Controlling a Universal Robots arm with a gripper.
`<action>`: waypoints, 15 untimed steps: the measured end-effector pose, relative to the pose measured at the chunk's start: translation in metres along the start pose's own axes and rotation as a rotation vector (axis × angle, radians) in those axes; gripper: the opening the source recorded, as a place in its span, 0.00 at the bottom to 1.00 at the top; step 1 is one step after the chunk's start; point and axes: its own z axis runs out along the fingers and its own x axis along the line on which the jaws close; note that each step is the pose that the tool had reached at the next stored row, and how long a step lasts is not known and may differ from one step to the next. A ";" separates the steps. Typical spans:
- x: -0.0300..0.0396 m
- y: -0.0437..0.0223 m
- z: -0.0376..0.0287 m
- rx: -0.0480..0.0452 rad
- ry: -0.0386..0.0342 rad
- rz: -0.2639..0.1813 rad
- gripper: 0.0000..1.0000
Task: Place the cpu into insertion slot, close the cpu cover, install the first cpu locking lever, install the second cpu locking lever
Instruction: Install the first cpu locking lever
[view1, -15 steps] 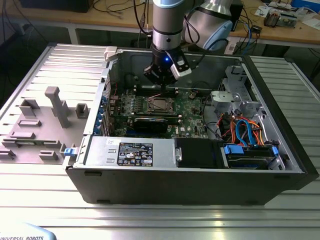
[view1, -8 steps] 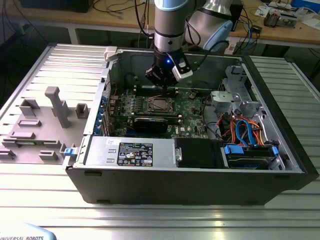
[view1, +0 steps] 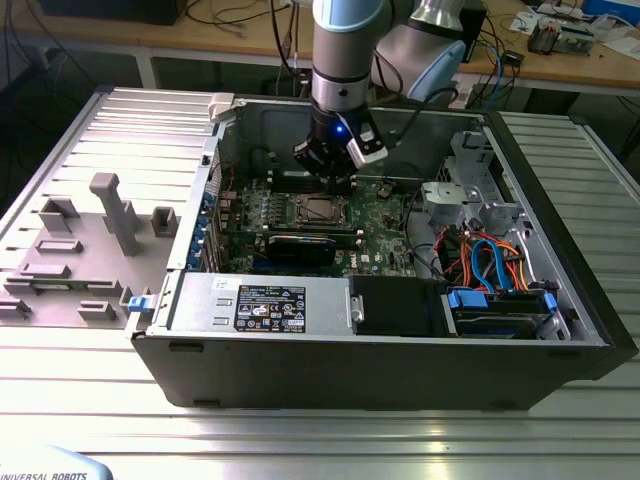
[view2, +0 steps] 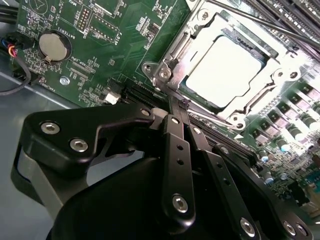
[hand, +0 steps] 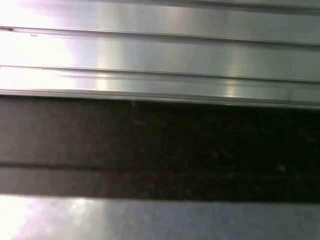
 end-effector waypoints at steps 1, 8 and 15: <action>-0.0006 -0.0001 0.0009 -0.0001 -0.0001 0.000 0.11; -0.0013 0.0000 0.0003 0.0026 0.0000 0.000 0.11; -0.0012 -0.0002 0.0019 0.0105 0.0004 0.000 0.11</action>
